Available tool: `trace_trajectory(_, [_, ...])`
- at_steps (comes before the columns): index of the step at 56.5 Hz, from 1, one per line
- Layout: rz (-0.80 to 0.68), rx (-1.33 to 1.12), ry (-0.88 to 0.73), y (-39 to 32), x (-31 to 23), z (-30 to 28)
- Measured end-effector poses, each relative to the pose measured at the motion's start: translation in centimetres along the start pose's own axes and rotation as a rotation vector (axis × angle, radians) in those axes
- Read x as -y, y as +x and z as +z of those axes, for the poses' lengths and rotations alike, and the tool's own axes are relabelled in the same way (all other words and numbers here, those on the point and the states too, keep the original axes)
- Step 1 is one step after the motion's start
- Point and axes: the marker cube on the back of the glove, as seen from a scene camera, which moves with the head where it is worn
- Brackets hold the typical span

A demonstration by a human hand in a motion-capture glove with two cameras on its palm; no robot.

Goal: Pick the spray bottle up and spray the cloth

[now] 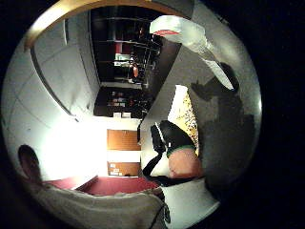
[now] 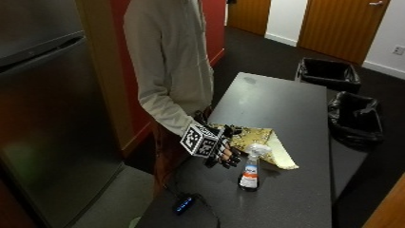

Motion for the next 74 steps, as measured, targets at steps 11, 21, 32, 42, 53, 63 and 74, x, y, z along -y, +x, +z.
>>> trace_trajectory(11, [0.051, 0.062, -0.013, 0.6, 1.6, 1.4])
trace_trajectory(21, [0.083, 0.113, -0.009, 0.9, 3.6, 2.9])
trace_trajectory(32, [0.1, 0.151, -0.004, 1.1, 5.6, 3.7])
trace_trajectory(42, [0.109, 0.185, 0.012, 1.2, 7.2, 4.7])
trace_trajectory(53, [0.129, 0.25, 0.028, 1.1, 8.6, 5.8])
trace_trajectory(63, [0.128, 0.28, 0.013, 0.7, 9.8, 6.6])
trace_trajectory(74, [0.129, 0.304, -0.006, 0.2, 10.8, 7.3])
